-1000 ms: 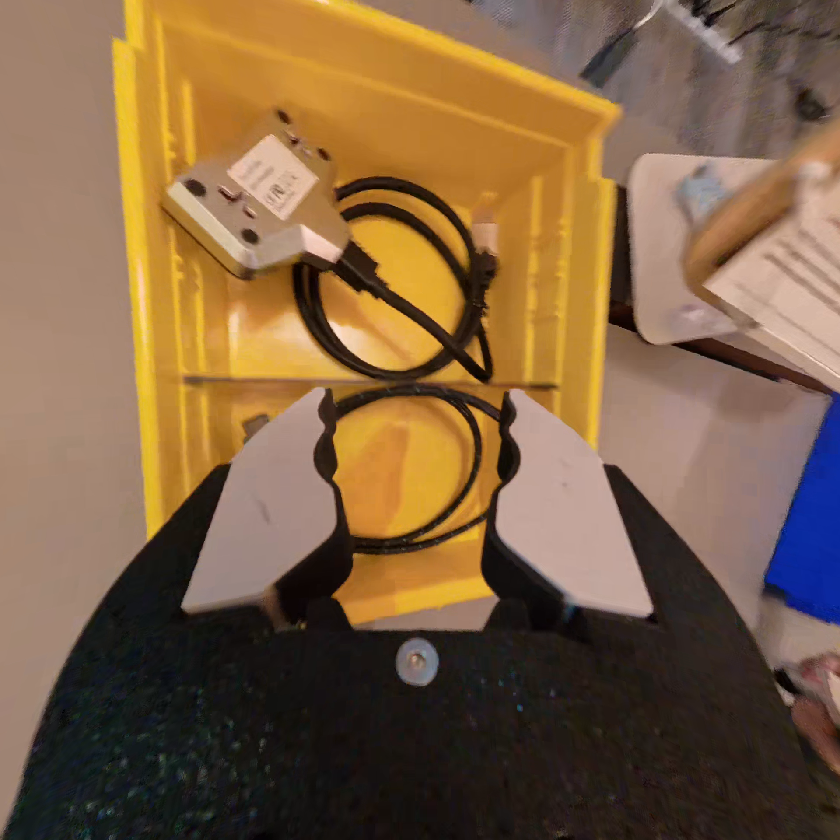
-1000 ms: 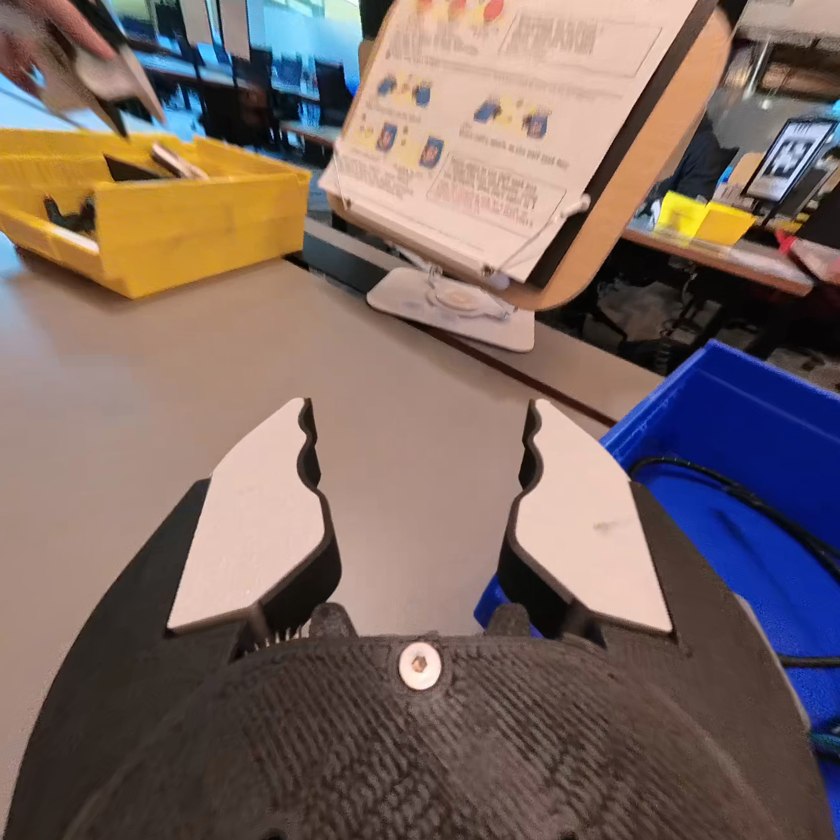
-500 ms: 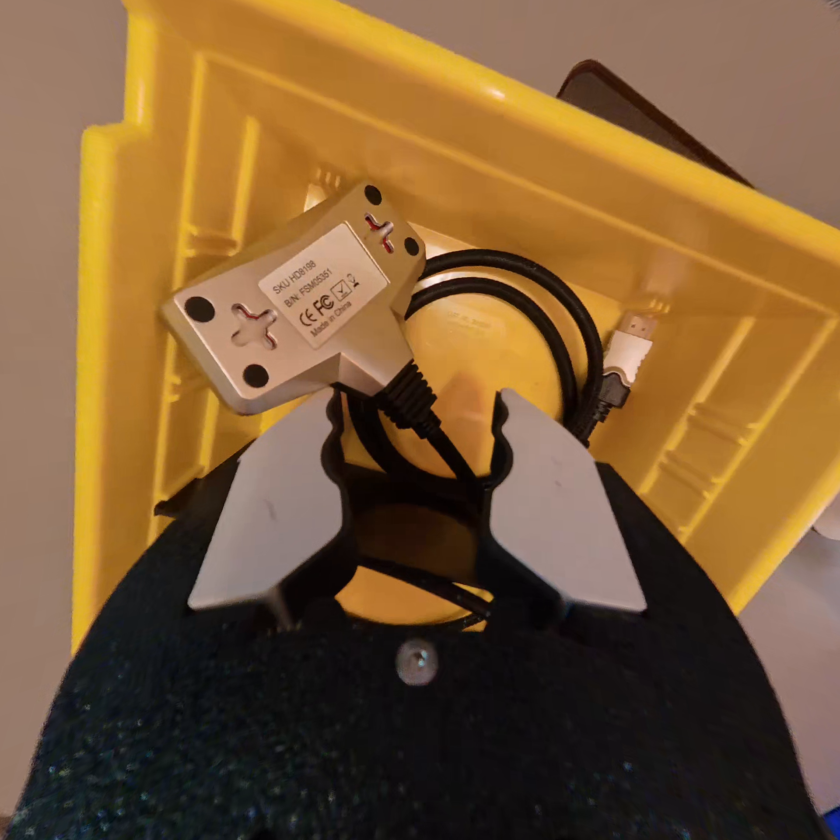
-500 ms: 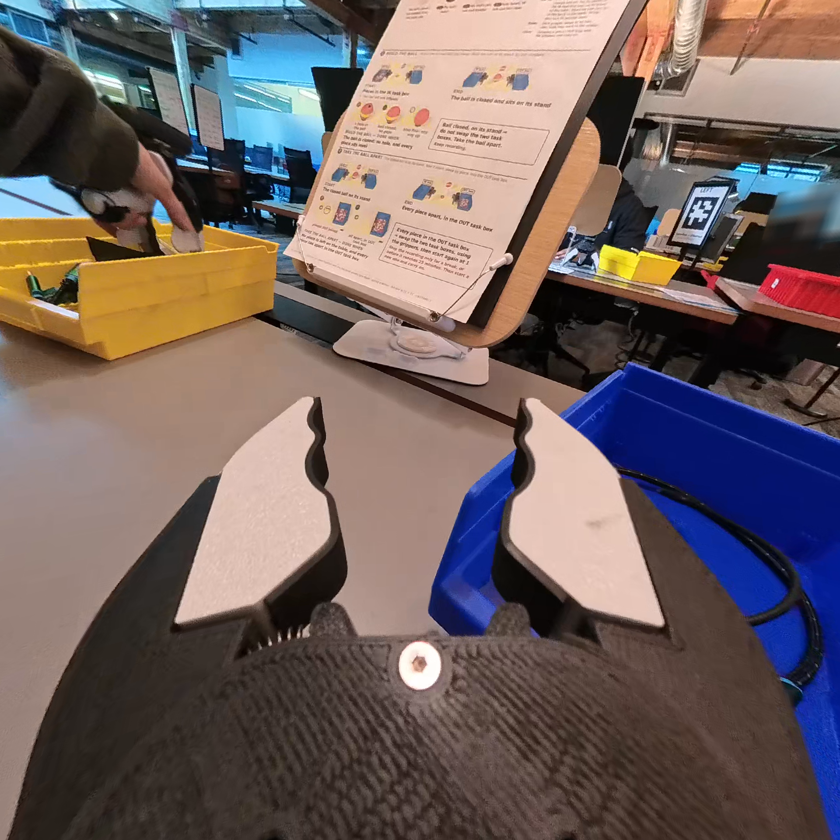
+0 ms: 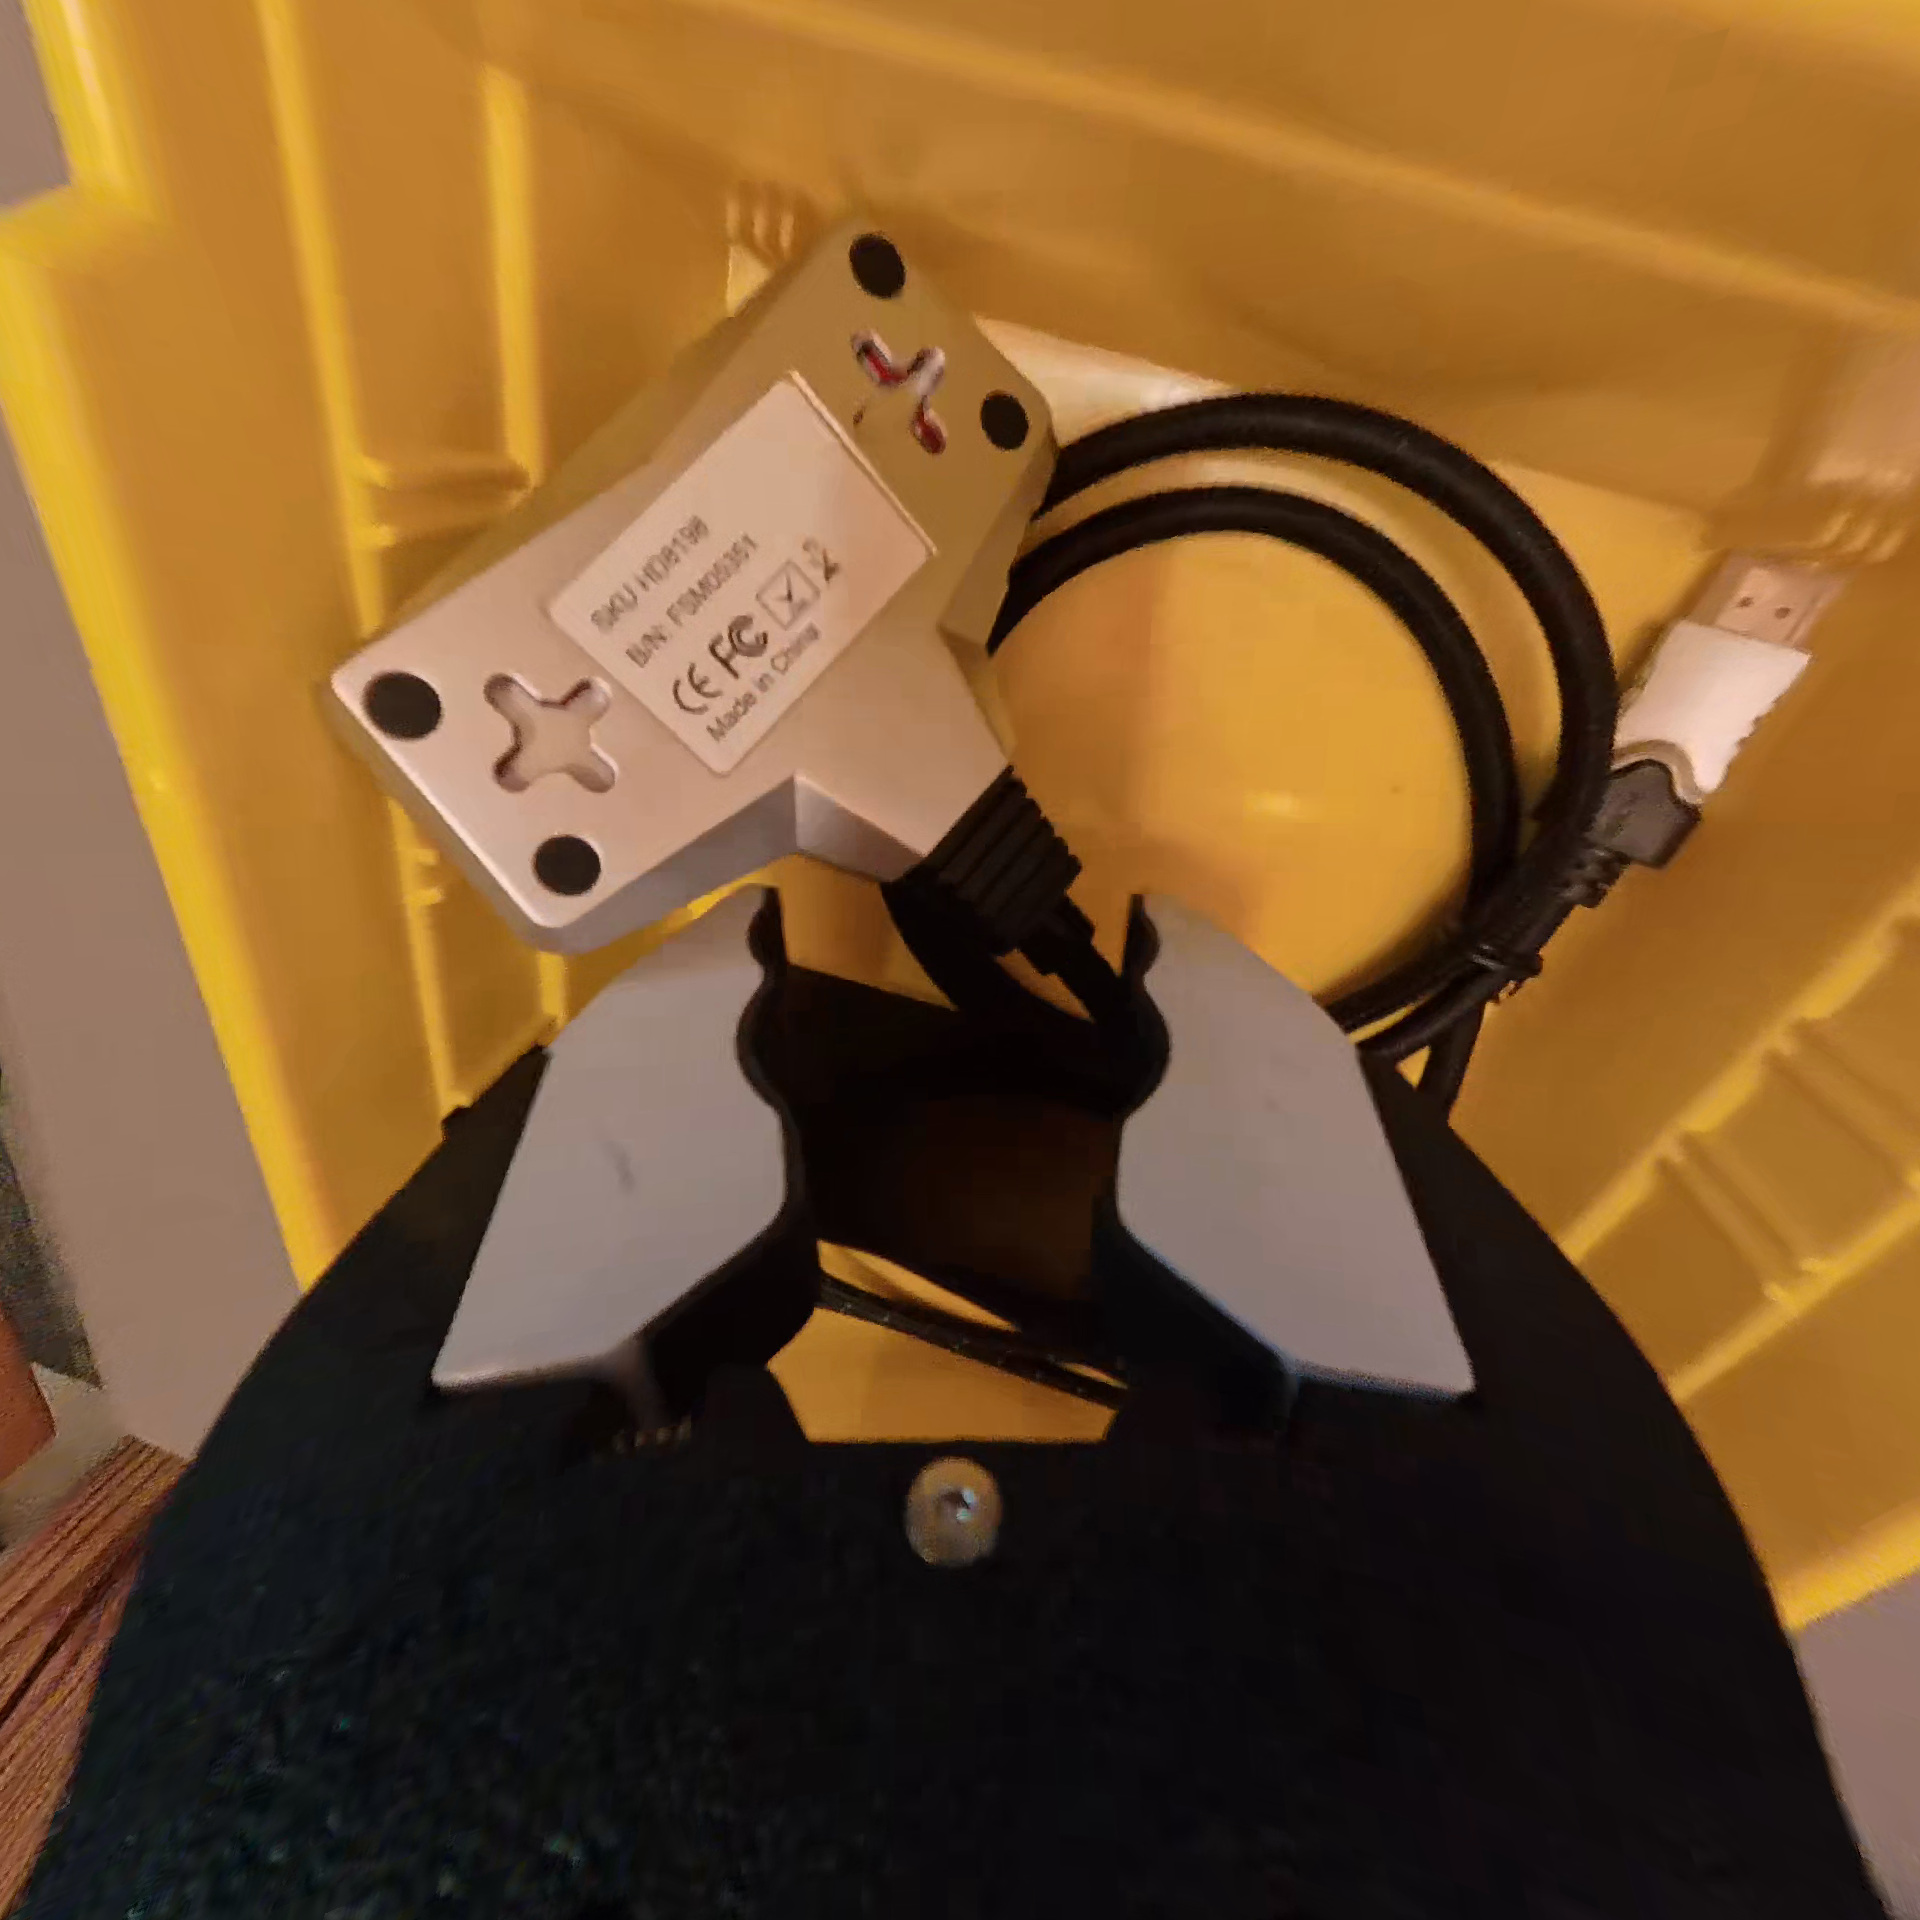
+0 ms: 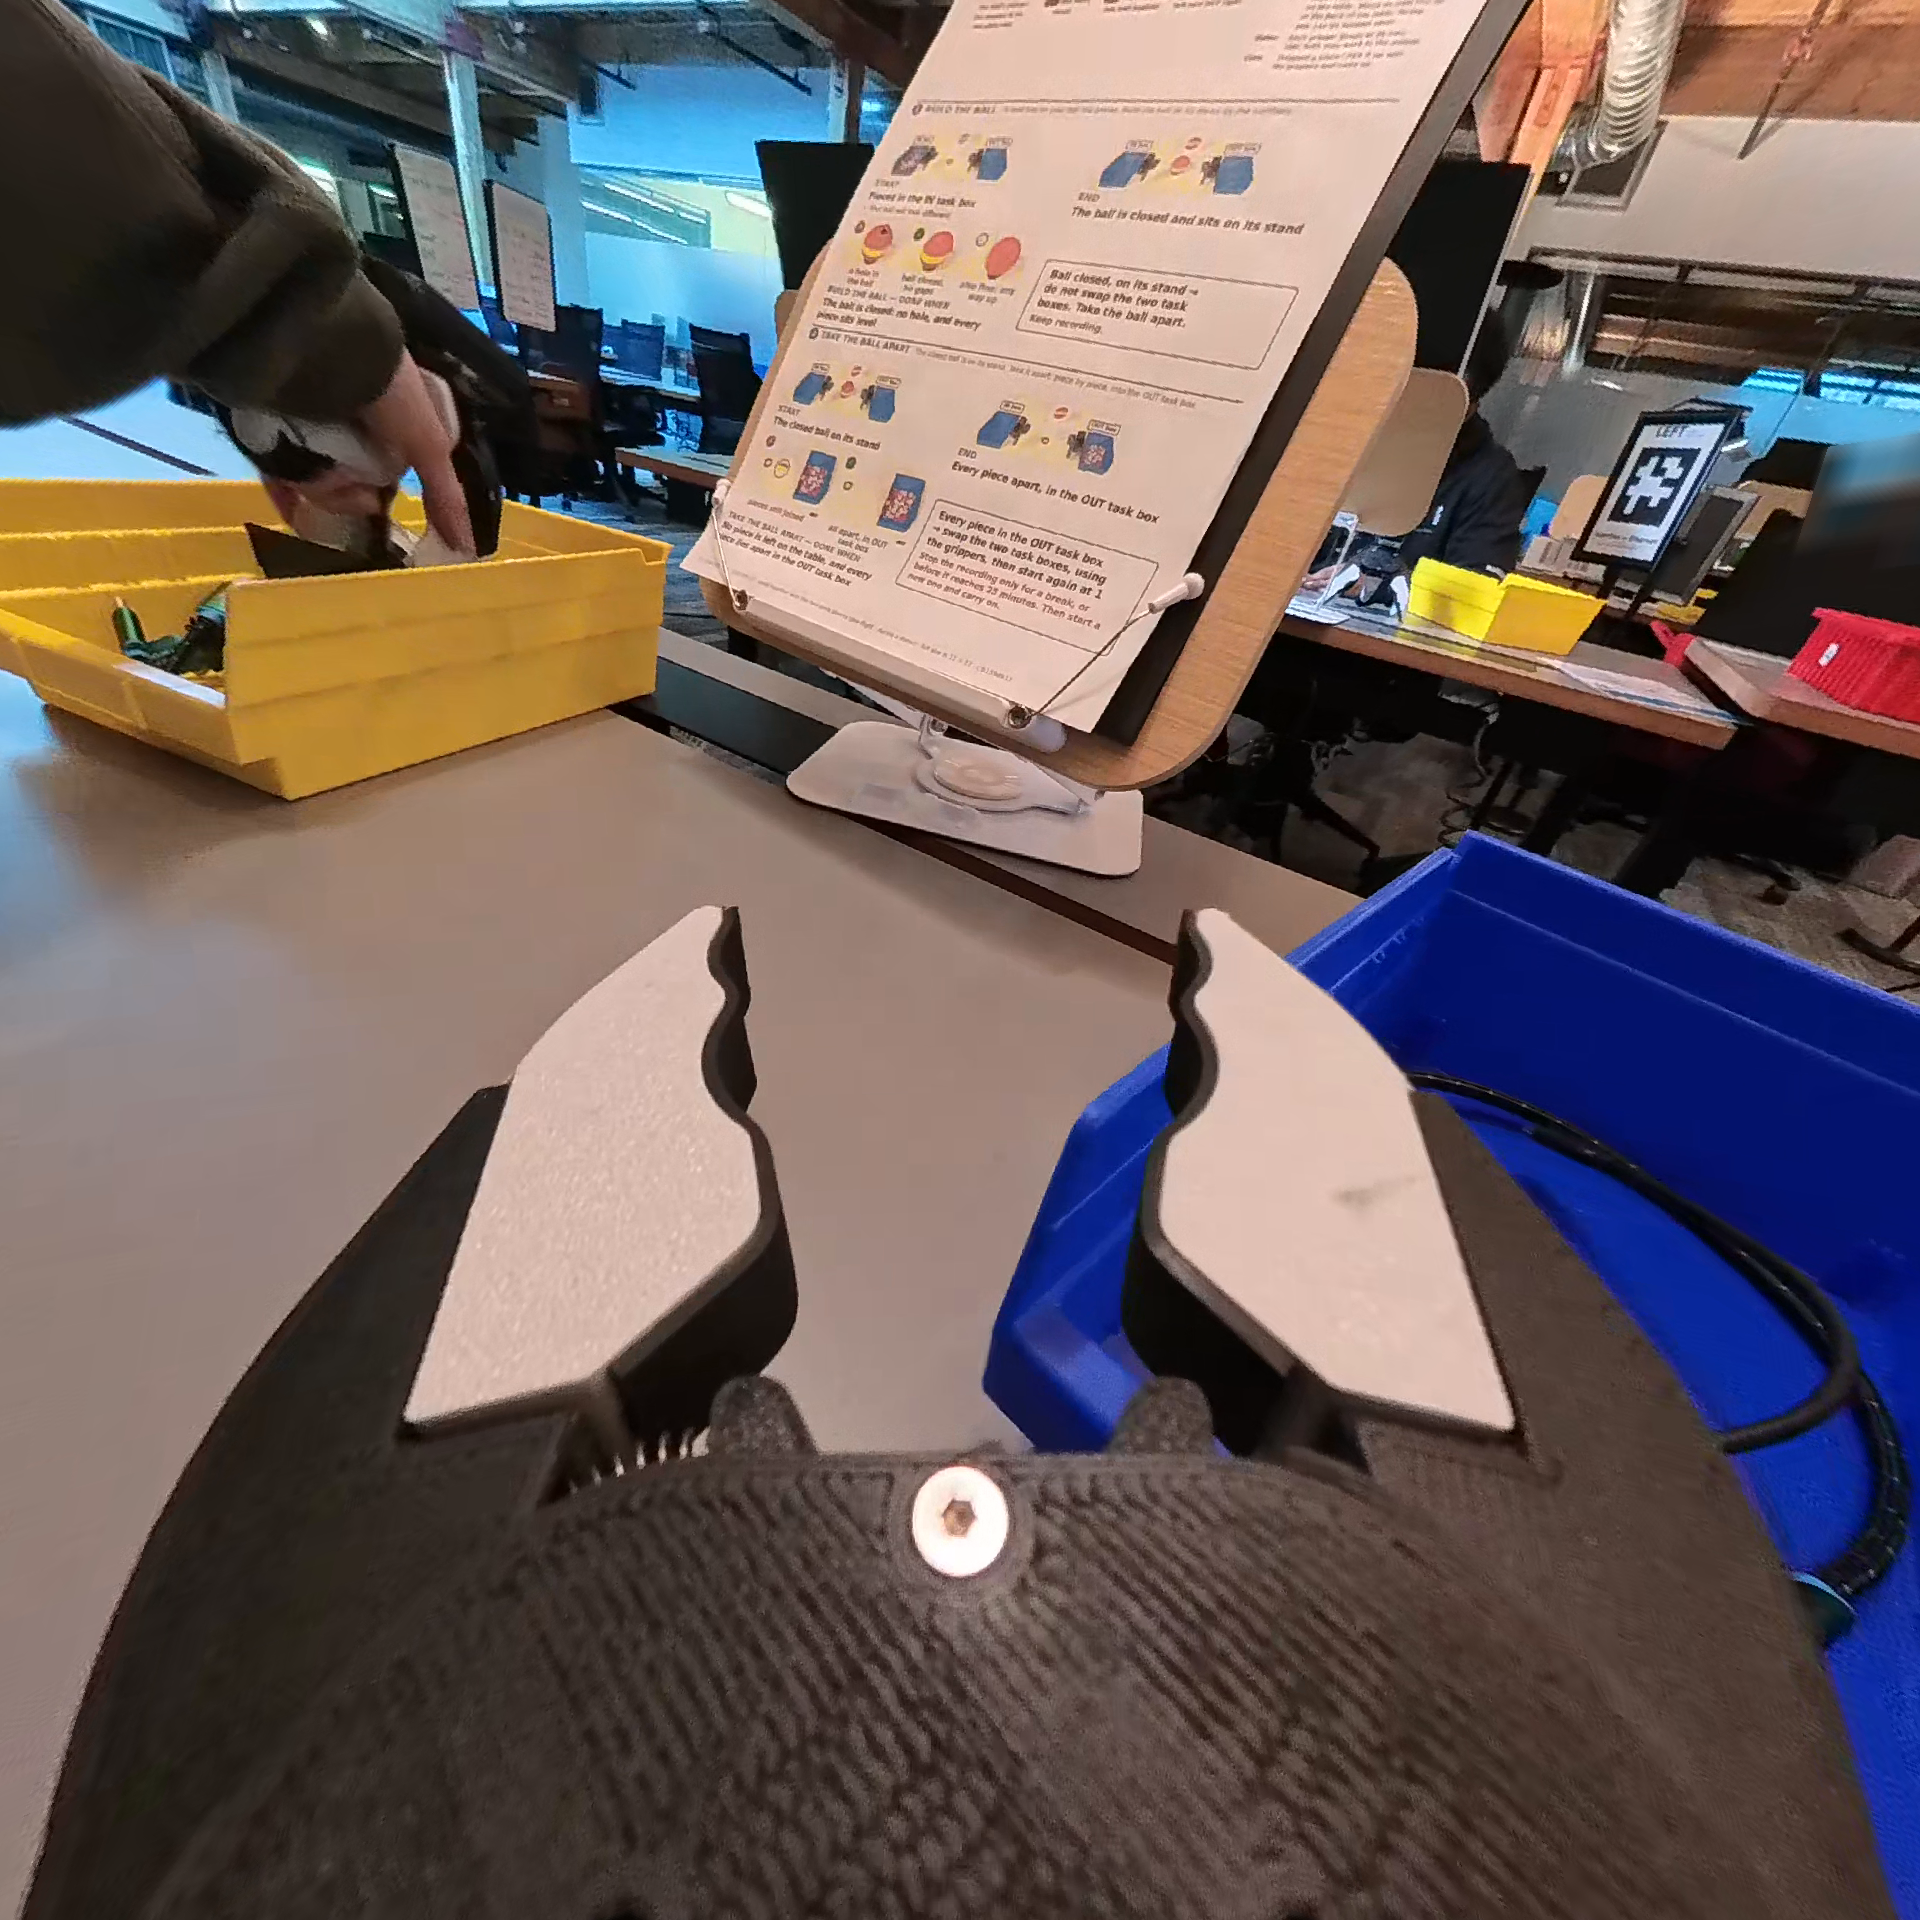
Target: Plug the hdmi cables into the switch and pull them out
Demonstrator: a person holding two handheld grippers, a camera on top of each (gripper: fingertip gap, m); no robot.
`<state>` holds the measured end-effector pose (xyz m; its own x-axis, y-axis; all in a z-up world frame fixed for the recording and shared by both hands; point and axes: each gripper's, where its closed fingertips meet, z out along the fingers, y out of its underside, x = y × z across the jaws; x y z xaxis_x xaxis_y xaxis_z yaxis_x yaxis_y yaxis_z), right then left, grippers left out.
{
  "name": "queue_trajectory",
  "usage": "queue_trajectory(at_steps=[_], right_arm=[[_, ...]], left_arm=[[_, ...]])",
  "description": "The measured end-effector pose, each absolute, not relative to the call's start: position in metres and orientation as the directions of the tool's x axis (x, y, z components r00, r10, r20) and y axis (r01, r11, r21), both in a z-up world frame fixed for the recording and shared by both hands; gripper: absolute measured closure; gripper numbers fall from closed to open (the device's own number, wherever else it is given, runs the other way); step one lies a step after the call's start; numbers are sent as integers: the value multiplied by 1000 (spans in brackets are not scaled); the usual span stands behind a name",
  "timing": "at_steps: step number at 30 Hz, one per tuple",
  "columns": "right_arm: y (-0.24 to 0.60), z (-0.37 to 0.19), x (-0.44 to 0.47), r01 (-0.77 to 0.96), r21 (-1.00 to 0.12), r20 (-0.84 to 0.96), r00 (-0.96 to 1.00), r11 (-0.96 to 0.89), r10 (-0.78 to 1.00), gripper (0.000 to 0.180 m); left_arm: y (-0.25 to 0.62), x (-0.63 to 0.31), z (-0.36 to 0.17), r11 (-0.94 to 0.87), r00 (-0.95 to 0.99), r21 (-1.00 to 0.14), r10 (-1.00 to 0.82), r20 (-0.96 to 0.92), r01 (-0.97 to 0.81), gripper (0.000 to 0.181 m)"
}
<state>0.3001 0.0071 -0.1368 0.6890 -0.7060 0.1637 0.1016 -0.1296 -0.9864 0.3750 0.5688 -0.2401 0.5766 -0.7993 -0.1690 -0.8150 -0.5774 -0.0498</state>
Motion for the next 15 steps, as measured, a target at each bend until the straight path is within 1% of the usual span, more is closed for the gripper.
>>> queue_trajectory(at_steps=[2, 4, 6, 10, 13, 15], right_arm=[[7, -137, 300, 98, -988, 155, 694, -121, -703, 101], [6, -138, 300, 97, -987, 161, 693, -130, -702, 102], [5, -139, 301, 100, -985, 168, 688, -138, -706, 103], [5, -139, 301, 97, -987, 161, 695, -131, -701, 105], [6, -140, 301, 110, -982, 188, 692, -155, -697, 105], [8, -140, 300, 127, -977, 212, 689, -172, -693, 106]], left_arm=[[570, 378, -240, -553, 553, -59, -811, -192, -831, 131], [570, 377, -241, -524, 520, -39, -830, -201, -851, 135], [567, 379, -239, -509, 511, -51, -847, -150, -859, 146], [558, 395, -213, -536, 534, -173, -843, 62, -826, 154], [550, 402, -172, -520, 472, -284, -853, 222, -806, 156], [547, 404, -136, -509, 411, -381, -857, 311, -772, 157]])
